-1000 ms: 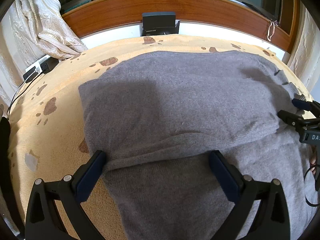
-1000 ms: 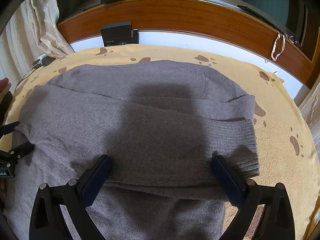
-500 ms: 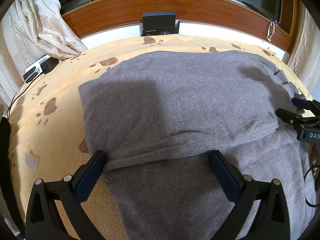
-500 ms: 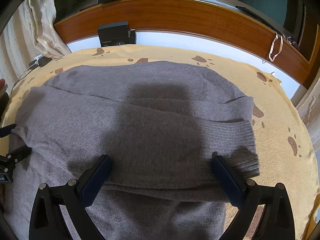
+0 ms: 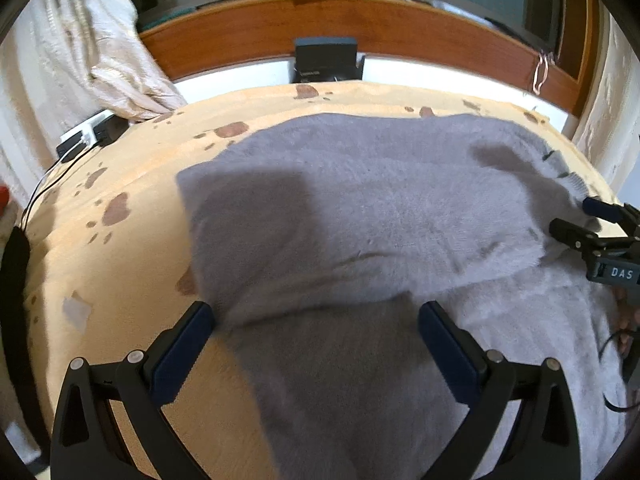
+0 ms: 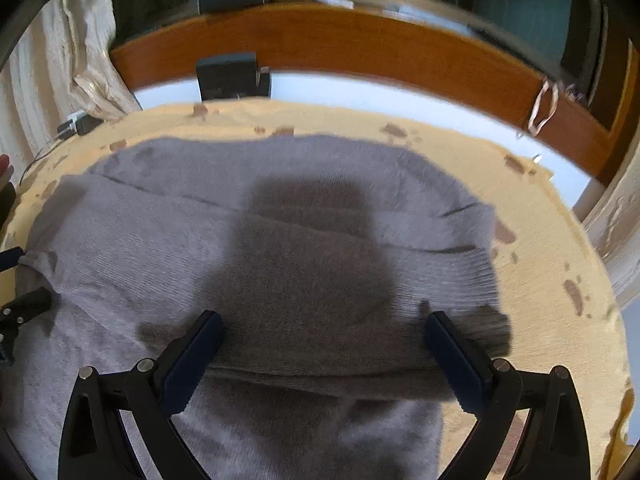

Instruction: Fold clothes

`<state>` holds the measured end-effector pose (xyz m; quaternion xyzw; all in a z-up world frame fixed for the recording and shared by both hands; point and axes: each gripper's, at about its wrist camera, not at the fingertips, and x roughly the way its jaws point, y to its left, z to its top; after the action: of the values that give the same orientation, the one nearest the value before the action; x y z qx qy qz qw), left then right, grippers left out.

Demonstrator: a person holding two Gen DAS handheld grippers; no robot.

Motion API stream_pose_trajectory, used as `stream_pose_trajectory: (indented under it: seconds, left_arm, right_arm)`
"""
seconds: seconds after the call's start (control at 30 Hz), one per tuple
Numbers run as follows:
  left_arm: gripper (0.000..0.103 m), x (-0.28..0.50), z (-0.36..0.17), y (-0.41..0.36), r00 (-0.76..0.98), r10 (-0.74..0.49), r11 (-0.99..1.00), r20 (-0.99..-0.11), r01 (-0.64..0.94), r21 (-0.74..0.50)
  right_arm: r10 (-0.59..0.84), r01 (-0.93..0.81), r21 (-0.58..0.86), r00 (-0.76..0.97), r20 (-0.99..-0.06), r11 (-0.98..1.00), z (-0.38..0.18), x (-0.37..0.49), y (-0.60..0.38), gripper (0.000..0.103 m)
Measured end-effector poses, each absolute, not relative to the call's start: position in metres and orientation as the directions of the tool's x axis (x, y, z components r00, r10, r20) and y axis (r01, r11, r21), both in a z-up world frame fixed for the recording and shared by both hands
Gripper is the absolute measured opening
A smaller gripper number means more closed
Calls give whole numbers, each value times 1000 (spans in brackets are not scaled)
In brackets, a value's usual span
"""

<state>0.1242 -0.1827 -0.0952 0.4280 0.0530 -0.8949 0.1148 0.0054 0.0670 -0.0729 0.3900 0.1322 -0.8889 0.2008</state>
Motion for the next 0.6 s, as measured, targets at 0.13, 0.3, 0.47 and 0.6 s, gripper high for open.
stream_pose_trajectory:
  seconds: [0.13,0.3,0.47,0.6]
  left_arm:
    - [103,154,-90,-197,-613,-123,-964,-781,261,-52]
    - [103,195,-96,-213,-591,-21,-962,-806,232,-145]
    - [103,228,-97,-211,-568,30,-968,-823,190,-166]
    - [103,250,-93,-196,-564,58,-980,-824,123,-153]
  right_arm:
    - [-335,501,-27,-617,-712,-865,-59,31,91,102]
    - [-403,528,40,-595,-696,-849,-50,63,147,102]
    - [-439,536,96,-560,-702,-839,-48,97,202,102]
    - [-449,566,96,-529,-720,-819,-52,132,223,102]
